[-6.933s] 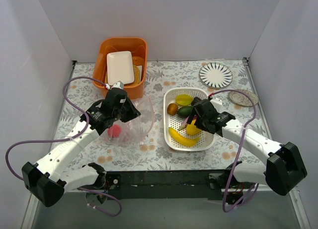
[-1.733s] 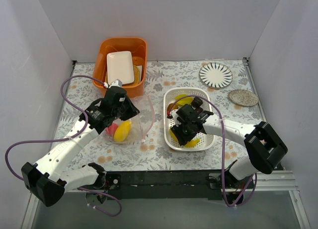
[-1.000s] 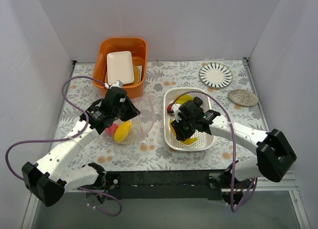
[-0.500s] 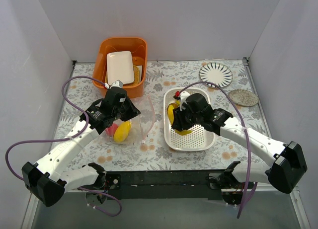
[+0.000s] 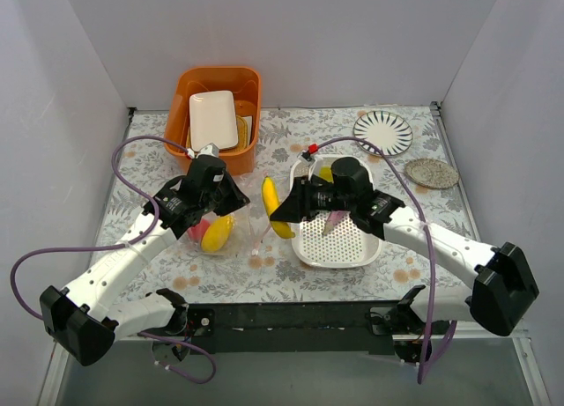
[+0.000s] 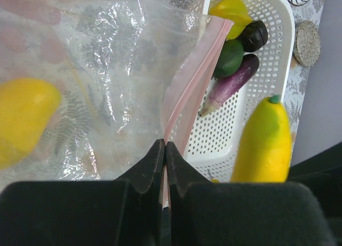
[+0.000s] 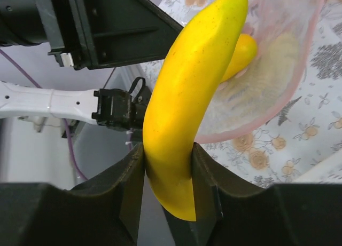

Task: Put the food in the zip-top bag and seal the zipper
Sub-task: Place the fake fruit in the zipper food storage bag.

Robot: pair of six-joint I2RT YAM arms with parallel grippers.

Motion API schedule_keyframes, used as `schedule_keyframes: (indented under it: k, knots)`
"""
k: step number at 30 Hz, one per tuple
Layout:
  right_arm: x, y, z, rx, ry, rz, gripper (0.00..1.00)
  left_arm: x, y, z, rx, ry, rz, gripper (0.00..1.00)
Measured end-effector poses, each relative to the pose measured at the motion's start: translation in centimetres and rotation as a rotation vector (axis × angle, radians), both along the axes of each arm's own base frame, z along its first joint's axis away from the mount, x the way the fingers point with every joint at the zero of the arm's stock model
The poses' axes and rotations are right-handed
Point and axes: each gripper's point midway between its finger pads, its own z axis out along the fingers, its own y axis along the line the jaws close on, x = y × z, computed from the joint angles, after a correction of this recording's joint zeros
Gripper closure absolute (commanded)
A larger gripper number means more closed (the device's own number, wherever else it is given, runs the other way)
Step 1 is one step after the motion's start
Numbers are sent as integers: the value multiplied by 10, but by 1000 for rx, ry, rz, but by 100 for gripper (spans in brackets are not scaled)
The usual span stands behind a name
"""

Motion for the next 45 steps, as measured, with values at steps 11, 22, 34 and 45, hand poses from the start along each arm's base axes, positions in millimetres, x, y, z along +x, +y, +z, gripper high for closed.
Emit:
schedule_keyframes:
  k: [11, 22, 34, 45]
  knots:
    - [-13, 22, -25, 101, 331, 48, 95, 0, 0, -2, -3, -1, -2, 100]
    - [5, 36, -16, 219, 533, 18, 97, -9, 1, -7, -6, 3, -28, 100]
    - [24, 35, -17, 292, 685, -74, 96, -18, 3, 7, -41, -43, -51, 100]
    - [38, 37, -3, 383, 750, -141, 95, -25, -1, -2, -64, -28, -82, 100]
